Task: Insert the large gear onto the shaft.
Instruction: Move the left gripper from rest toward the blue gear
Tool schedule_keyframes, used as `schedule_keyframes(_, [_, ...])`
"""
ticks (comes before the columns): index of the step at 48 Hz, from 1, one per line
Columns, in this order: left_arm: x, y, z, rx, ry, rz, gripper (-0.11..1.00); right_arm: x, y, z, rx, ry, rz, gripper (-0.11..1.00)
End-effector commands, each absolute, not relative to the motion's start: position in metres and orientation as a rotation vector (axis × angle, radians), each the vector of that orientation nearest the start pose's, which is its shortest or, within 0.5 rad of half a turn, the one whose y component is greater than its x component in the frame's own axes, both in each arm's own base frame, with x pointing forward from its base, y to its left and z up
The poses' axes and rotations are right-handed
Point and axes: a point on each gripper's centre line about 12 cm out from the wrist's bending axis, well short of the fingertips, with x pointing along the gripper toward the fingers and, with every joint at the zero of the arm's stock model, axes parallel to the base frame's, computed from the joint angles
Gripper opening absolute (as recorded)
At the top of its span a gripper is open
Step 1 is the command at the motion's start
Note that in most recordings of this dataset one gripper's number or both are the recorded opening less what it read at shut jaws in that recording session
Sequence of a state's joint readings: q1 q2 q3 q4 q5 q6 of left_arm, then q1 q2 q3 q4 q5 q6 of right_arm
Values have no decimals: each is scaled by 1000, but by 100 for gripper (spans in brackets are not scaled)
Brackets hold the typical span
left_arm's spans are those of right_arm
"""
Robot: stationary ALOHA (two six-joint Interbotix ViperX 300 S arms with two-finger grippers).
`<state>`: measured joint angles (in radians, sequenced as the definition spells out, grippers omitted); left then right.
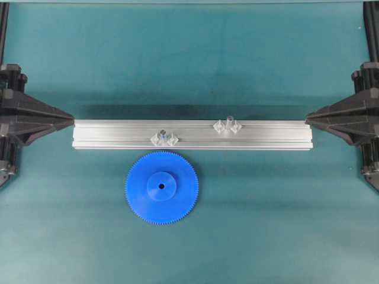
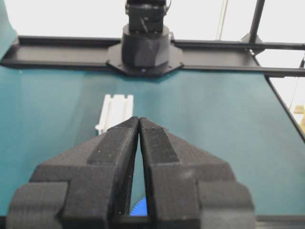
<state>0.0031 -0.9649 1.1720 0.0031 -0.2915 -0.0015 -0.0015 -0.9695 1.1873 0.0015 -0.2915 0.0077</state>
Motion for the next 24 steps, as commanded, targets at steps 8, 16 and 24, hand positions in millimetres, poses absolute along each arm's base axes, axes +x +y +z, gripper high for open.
schedule_keyframes(8, [200, -7, 290, -71, -31, -39, -1, 192, -3, 273, 76, 7, -17, 11])
schedule_keyframes(16, [205, -9, 295, -66, 34, -43, -1, 188, -2, 272, 120, 91, -18, 9])
schedule_keyframes(24, [218, -14, 288, -58, 192, -56, -1, 191, -3, 271, 127, 220, -28, 8])
